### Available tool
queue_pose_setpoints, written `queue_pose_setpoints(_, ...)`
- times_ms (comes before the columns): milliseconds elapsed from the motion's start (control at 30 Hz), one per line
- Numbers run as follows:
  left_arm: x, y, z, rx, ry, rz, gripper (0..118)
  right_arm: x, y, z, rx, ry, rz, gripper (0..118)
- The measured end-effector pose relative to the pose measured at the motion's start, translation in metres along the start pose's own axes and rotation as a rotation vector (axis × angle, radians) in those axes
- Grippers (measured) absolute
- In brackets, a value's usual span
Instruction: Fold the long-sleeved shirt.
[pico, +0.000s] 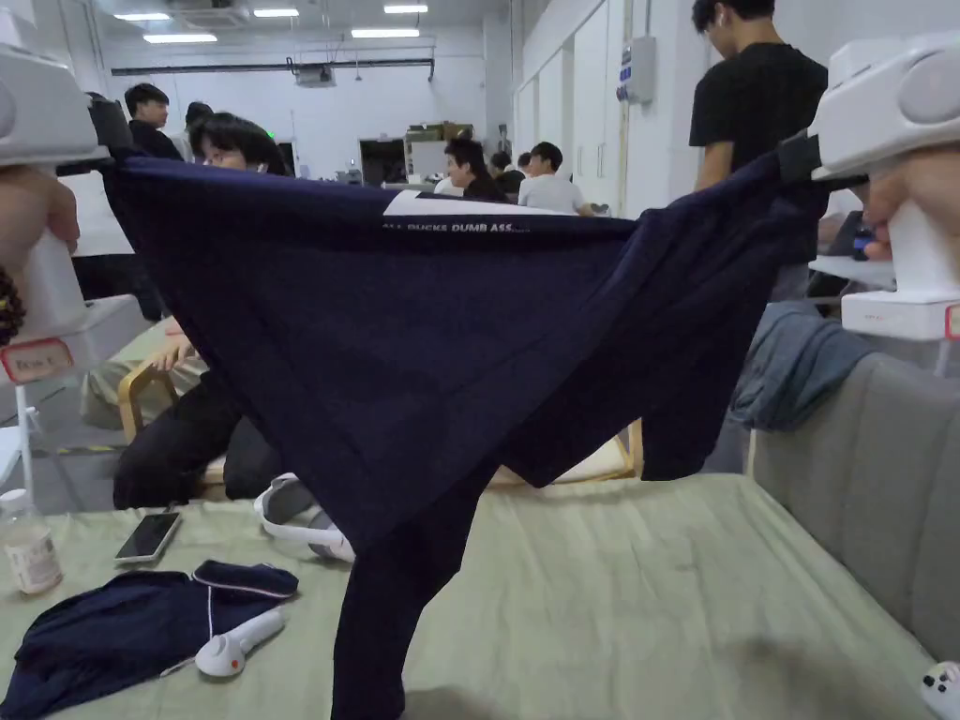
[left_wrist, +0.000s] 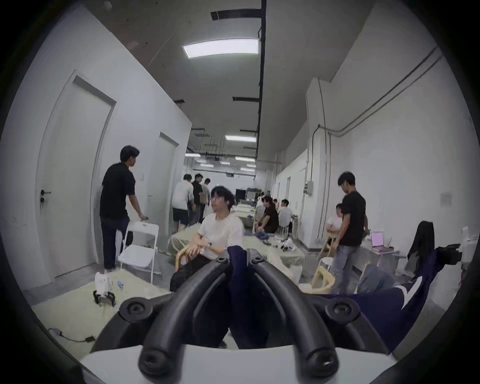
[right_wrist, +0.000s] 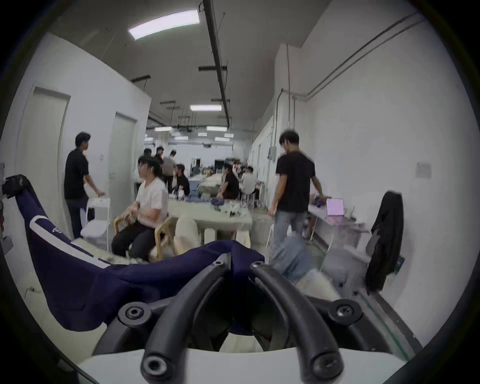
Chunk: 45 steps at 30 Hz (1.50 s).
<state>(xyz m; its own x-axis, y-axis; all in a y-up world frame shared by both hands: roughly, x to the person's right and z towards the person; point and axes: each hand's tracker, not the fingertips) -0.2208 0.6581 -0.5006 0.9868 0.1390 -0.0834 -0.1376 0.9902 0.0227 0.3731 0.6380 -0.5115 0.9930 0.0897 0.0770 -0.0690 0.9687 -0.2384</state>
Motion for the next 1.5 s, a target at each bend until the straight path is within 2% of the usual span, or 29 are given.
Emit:
queue_pose_setpoints(167, -0.02, -0.136, 0.007, -0.161, -0.013, 0.006, 13, -0.021, -0.155, -0.031, -0.208, 0.068, -0.055, 8)
queue_pose_setpoints(333, -0.034, -0.25, 0.046, -0.285, -0.046, -0.094, 13, -0.038, -0.277, -0.037, -0.358, 0.115, -0.033, 8)
queue_pose_setpoints(467, -0.047, -0.299, 0.112, -0.284, -0.055, -0.112, 13, -0.032, -0.328, 0.015, -0.348, 0.153, -0.062, 8)
queue_pose_setpoints(567, -0.056, -0.334, 0.183, -0.319, -0.032, -0.185, 13, -0.022, -0.37, 0.068, -0.385, 0.174, -0.075, 8)
queue_pose_setpoints(667, -0.063, -0.393, 0.239, -0.474, -0.006, -0.214, 13, -0.007, -0.428, 0.103, -0.51, 0.173, -0.115, 8)
queue_pose_setpoints(767, -0.066, -0.457, 0.279, -0.717, -0.002, -0.137, 13, -0.002, -0.485, 0.126, -0.692, 0.149, -0.087, 8)
queue_pose_setpoints(867, -0.069, -0.512, 0.297, -0.912, 0.037, -0.077, 13, -0.004, -0.53, 0.128, -0.837, 0.132, -0.039, 8)
queue_pose_setpoints(1000, -0.056, -0.538, 0.317, -1.015, 0.057, -0.14, 13, -0.01, -0.556, 0.122, -0.897, 0.133, -0.032, 8)
queue_pose_setpoints(1067, -0.068, -0.544, 0.316, -0.935, 0.064, -0.106, 13, -0.012, -0.56, 0.119, -0.894, 0.123, -0.029, 8)
queue_pose_setpoints(1100, -0.067, -0.543, 0.315, -0.956, 0.057, -0.117, 14, -0.013, -0.559, 0.117, -0.893, 0.114, -0.031, 8)
queue_pose_setpoints(1133, -0.067, -0.541, 0.313, -0.961, 0.051, -0.122, 23, -0.015, -0.558, 0.116, -0.893, 0.115, -0.023, 8)
queue_pose_setpoints(1167, -0.068, -0.533, 0.313, -0.964, 0.052, -0.123, 37, -0.016, -0.554, 0.117, -0.891, 0.11, -0.015, 14)
queue_pose_setpoints(1200, -0.07, -0.525, 0.314, -0.967, 0.055, -0.116, 72, -0.016, -0.549, 0.119, -0.877, 0.103, 0.001, 37)
queue_pose_setpoints(1233, -0.074, -0.515, 0.316, -0.98, 0.044, -0.082, 98, -0.016, -0.541, 0.124, -0.852, 0.065, 0.042, 66)
queue_pose_setpoints(1267, -0.078, -0.502, 0.321, -0.985, 0.025, -0.023, 111, -0.02, -0.527, 0.137, -0.82, 0.036, 0.069, 93)
queue_pose_setpoints(1300, -0.082, -0.483, 0.331, -0.945, 0.01, 0.017, 106, -0.018, -0.517, 0.145, -0.786, 0.032, 0.077, 118)
queue_pose_setpoints(1367, -0.093, -0.45, 0.335, -0.806, -0.006, 0.089, 106, -0.013, -0.49, 0.163, -0.668, 0.109, 0.047, 118)
queue_pose_setpoints(1400, -0.097, -0.439, 0.335, -0.785, 0.024, 0.1, 104, -0.009, -0.482, 0.168, -0.649, 0.098, 0.033, 116)
queue_pose_setpoints(1433, -0.102, -0.426, 0.335, -0.757, 0.052, 0.11, 97, -0.008, -0.471, 0.173, -0.647, 0.099, 0.003, 107)
queue_pose_setpoints(1467, -0.106, -0.418, 0.333, -0.731, 0.062, 0.104, 75, -0.008, -0.463, 0.176, -0.635, 0.115, -0.026, 84)
queue_pose_setpoints(1500, -0.108, -0.411, 0.331, -0.716, 0.065, 0.104, 22, -0.01, -0.456, 0.179, -0.616, 0.136, -0.039, 30)
